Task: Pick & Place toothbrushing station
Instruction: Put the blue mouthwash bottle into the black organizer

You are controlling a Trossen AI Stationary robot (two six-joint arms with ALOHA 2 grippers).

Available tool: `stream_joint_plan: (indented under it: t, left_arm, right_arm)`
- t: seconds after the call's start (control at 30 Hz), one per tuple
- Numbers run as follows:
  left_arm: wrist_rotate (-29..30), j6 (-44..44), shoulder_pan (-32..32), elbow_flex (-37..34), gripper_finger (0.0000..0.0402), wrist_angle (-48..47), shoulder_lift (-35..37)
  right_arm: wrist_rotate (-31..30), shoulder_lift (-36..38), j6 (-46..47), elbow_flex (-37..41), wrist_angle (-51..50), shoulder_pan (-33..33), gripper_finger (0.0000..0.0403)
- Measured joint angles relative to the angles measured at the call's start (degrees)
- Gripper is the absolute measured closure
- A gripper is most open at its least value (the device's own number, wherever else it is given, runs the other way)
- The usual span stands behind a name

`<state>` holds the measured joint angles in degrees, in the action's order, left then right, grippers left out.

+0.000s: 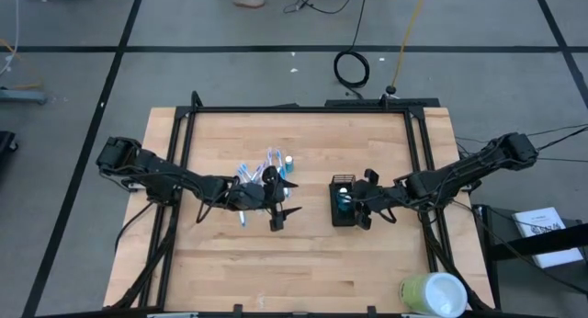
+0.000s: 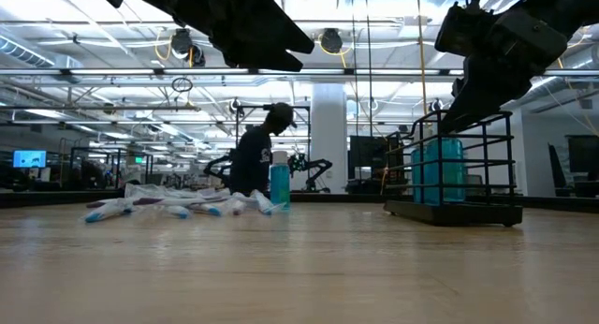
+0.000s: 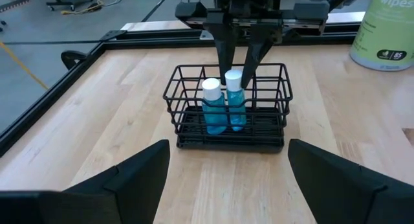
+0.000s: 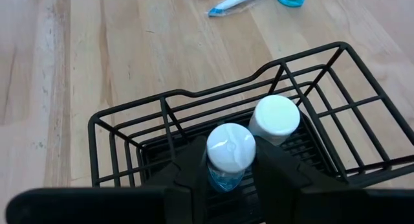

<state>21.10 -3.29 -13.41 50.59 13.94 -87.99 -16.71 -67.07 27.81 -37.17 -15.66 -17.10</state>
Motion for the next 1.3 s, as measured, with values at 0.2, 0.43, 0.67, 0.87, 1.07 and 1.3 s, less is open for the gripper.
stream_joint_plan:
  t: [0.2,0.43,0.67,0.87,1.07,1.3]
  left_arm:
    - [0.0,0.0,0.0,0.0,0.0078,-0.3,0.0]
    - [0.0,0.4,0.0,0.0,0.0078,-0.3,0.0]
    - [0.0,1.4,0.0,0.0,0.0078,1.1,0.0]
    - [0.5,2.1,0.1,0.0,0.0078,1.4,0.0]
    - [0.6,2.6,0.4,0.0,0.0078,1.2,0.0]
    - [3.4,3.9,0.9,-0.2,0.0078,1.2,0.0]
  right_arm:
    - [0.1,-0.1,0.0,0.1,1.1,0.0,0.0275]
    - [0.4,0.6,0.4,0.1,1.1,0.0,0.0246]
    - [4.3,5.5,0.6,0.3,0.4,-0.2,0.0251]
    - [4.5,10.1,-1.2,0.3,3.7,-0.2,0.0252]
    - [4.0,12.4,-7.4,0.3,9.8,-0.2,0.0253]
    - [3.5,14.9,-18.6,0.2,21.0,-0.3,0.0254]
